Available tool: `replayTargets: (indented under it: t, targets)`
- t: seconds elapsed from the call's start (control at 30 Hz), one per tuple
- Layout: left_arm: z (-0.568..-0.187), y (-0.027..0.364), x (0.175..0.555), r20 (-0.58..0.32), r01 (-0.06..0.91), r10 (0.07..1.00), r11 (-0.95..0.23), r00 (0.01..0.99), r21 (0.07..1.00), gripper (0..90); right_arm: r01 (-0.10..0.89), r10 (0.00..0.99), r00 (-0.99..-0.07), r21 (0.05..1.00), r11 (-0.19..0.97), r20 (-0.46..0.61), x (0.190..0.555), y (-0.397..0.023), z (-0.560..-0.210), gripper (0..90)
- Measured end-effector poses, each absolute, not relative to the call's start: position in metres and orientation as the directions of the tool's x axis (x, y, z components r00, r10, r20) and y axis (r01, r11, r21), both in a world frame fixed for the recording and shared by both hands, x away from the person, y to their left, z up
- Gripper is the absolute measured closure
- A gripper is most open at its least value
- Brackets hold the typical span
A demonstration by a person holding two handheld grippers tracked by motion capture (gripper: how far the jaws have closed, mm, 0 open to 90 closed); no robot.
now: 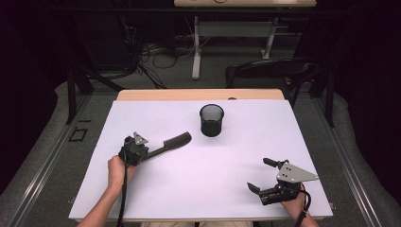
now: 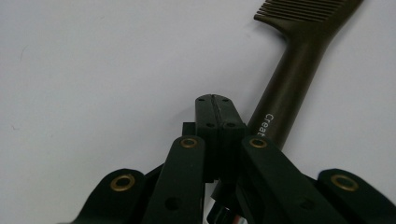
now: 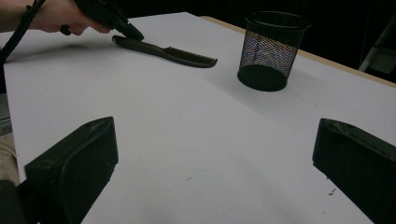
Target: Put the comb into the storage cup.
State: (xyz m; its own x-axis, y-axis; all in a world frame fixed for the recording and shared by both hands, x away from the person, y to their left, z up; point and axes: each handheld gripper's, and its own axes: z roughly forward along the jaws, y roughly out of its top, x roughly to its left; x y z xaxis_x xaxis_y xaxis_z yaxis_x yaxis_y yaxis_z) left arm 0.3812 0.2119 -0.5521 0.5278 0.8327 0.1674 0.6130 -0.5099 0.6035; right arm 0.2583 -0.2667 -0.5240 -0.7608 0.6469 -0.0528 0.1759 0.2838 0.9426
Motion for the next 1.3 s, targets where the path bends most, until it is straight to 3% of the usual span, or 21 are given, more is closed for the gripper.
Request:
replayTargets:
  t: [0.6, 0.7, 0.9, 0.97, 1.3]
  targets:
    - [-0.549, 0.214, 0.372, 0.154, 0.609, 0.832, -0.504, 0.533, 0.612, 90.0, 0.179, 0.644, -0.764, 0.942, 0.285, -0.05, 0.259, -0.267, -0.524, 0.0]
    - [-0.546, 0.216, 0.37, 0.163, 0.594, 0.827, -0.509, 0.538, 0.623, 85.9, 0.182, 0.641, -0.766, 0.94, 0.288, -0.048, 0.259, -0.266, -0.524, 0.0]
    - [-0.537, 0.225, 0.369, 0.134, 0.576, 0.826, -0.488, 0.547, 0.655, 69.2, 0.185, 0.641, -0.766, 0.939, 0.289, -0.047, 0.26, -0.267, -0.525, 0.0]
    - [-0.534, 0.226, 0.369, 0.131, 0.574, 0.818, -0.498, 0.561, 0.65, 58.0, 0.185, 0.641, -0.766, 0.939, 0.29, -0.048, 0.259, -0.267, -0.525, 0.0]
    - [-0.52, 0.228, 0.369, 0.102, 0.546, 0.78, -0.518, 0.617, 0.658, 24.7, 0.187, 0.641, -0.766, 0.938, 0.294, -0.048, 0.259, -0.267, -0.525, 0.0]
